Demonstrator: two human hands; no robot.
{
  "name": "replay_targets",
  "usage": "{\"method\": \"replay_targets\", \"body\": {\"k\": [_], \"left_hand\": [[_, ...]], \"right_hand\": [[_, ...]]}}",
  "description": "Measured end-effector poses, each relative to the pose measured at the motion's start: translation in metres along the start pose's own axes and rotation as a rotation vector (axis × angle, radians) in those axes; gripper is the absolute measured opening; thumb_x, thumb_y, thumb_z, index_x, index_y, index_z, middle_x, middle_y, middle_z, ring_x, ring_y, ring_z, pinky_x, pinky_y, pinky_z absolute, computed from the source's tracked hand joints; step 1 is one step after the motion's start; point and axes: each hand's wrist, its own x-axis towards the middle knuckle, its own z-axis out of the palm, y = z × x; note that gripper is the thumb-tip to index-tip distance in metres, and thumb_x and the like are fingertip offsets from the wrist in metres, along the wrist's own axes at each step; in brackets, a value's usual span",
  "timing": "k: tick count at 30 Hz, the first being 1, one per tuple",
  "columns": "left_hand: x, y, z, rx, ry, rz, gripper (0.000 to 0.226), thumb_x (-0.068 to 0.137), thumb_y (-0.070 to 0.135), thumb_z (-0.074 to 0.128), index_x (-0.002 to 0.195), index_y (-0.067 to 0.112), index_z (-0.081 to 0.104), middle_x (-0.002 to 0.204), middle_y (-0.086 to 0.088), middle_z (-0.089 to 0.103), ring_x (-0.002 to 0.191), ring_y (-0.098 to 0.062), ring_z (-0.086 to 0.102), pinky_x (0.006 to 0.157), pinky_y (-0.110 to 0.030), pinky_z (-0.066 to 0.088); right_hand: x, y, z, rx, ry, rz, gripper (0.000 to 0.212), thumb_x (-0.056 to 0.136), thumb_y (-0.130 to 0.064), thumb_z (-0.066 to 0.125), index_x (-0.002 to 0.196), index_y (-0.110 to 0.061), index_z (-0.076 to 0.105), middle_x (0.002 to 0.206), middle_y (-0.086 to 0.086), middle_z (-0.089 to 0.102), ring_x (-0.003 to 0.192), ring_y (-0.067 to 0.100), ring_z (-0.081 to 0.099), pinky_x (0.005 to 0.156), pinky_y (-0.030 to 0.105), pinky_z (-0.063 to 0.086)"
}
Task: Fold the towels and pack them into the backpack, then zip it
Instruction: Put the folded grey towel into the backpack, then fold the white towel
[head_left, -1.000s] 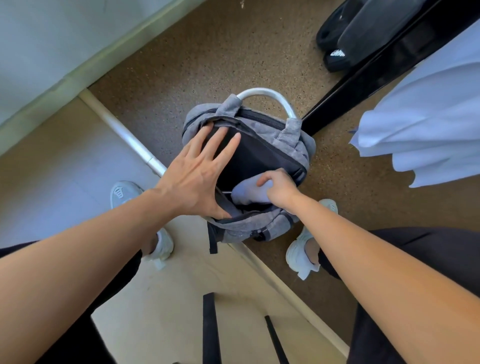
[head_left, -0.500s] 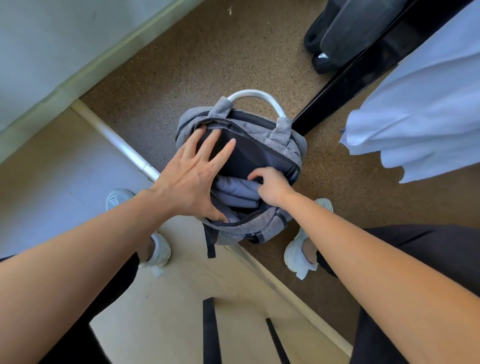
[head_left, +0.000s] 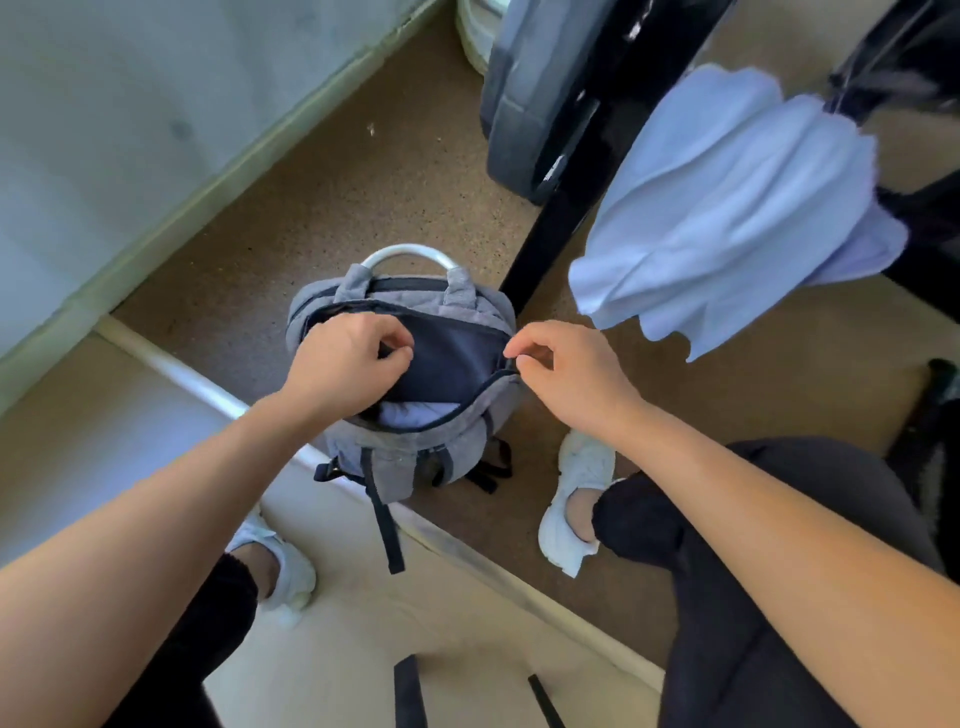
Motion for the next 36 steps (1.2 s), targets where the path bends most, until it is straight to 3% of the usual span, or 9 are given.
{"method": "replay_targets", "body": {"k": [4,7,12,15,19,22,26,32,36], "left_hand": [[0.001,0.040,-0.001,-0.146,-0.013,0.050,0.013,0.095,0.027,0.066,0.102,0.024,0.077,0.095,0.011,0.075,0.092,-0.011,0.069,0.084,-0.037,0.057],[-0.007,0.065,0.004,-0.284,-0.048,0.049,0.010,0.095,0.027,0.068,0.100,0.026,0.078,0.091,0.016,0.075,0.089,-0.001,0.069,0.082,-0.030,0.055],[-0.012,0.107,0.021,-0.422,-0.093,-0.025,0.012,0.096,0.027,0.068,0.094,0.035,0.077,0.087,0.018,0.076,0.085,0.002,0.069,0.075,-0.022,0.051],[-0.004,0.149,0.022,-0.514,-0.106,-0.017,0.012,0.097,0.024,0.068,0.097,0.032,0.077,0.093,0.016,0.078,0.091,0.001,0.071,0.083,-0.022,0.054],[0.027,0.211,0.014,-0.565,-0.034,-0.005,0.016,0.095,0.025,0.070,0.111,0.028,0.073,0.103,0.013,0.074,0.096,-0.005,0.069,0.084,-0.023,0.054],[0.057,0.255,0.011,-0.560,0.016,-0.009,0.047,0.093,0.032,0.072,0.137,0.024,0.057,0.130,0.012,0.060,0.117,-0.011,0.058,0.095,-0.028,0.047],[0.089,0.297,0.013,-0.671,-0.051,-0.122,0.079,0.090,0.044,0.076,0.153,0.023,0.033,0.139,0.008,0.047,0.126,-0.014,0.049,0.097,-0.030,0.040],[0.107,0.295,0.011,-0.676,-0.086,-0.195,0.047,0.072,0.055,0.081,0.094,0.020,0.057,0.091,-0.004,0.059,0.086,-0.021,0.058,0.075,-0.032,0.045],[0.094,0.291,-0.009,-0.826,0.024,-0.087,0.034,0.080,0.048,0.072,0.087,0.015,0.071,0.097,-0.012,0.071,0.090,-0.032,0.069,0.091,-0.059,0.056]], "right_hand": [[-0.012,0.021,-0.050,0.131,0.263,0.107,0.014,0.095,-0.017,0.064,0.097,-0.024,0.076,0.091,-0.012,0.072,0.082,-0.003,0.063,0.070,0.003,0.044],[-0.017,0.041,-0.076,0.227,0.558,0.196,0.010,0.092,-0.015,0.067,0.092,-0.021,0.074,0.084,-0.008,0.070,0.079,0.006,0.064,0.076,0.021,0.052],[-0.006,0.067,-0.103,0.141,1.027,0.214,0.031,0.084,-0.021,0.067,0.115,-0.017,0.065,0.113,0.005,0.058,0.102,0.020,0.054,0.087,0.018,0.036],[0.000,0.081,-0.109,0.089,1.046,0.318,0.051,0.080,-0.028,0.069,0.129,-0.021,0.057,0.125,0.005,0.050,0.115,0.028,0.046,0.096,0.024,0.028],[0.000,0.088,-0.109,0.334,1.095,0.224,0.066,0.084,-0.017,0.073,0.144,-0.014,0.045,0.134,0.009,0.043,0.115,0.015,0.050,0.095,0.020,0.047],[0.000,0.089,-0.114,0.496,1.147,0.254,0.042,0.086,-0.009,0.065,0.128,-0.012,0.058,0.116,0.005,0.059,0.091,0.002,0.056,0.081,0.023,0.055],[-0.002,0.087,-0.120,0.668,1.075,0.236,0.025,0.085,-0.006,0.058,0.108,-0.015,0.064,0.091,0.000,0.067,0.082,0.015,0.063,0.076,0.039,0.056],[0.002,0.094,-0.121,0.367,1.104,0.229,0.037,0.074,-0.009,0.060,0.108,-0.016,0.071,0.114,0.005,0.058,0.103,0.029,0.050,0.085,0.033,0.040],[0.002,0.095,-0.126,0.266,1.116,0.234,0.048,0.077,-0.011,0.059,0.124,-0.018,0.065,0.133,-0.004,0.059,0.126,0.025,0.044,0.096,0.044,0.041]]}}
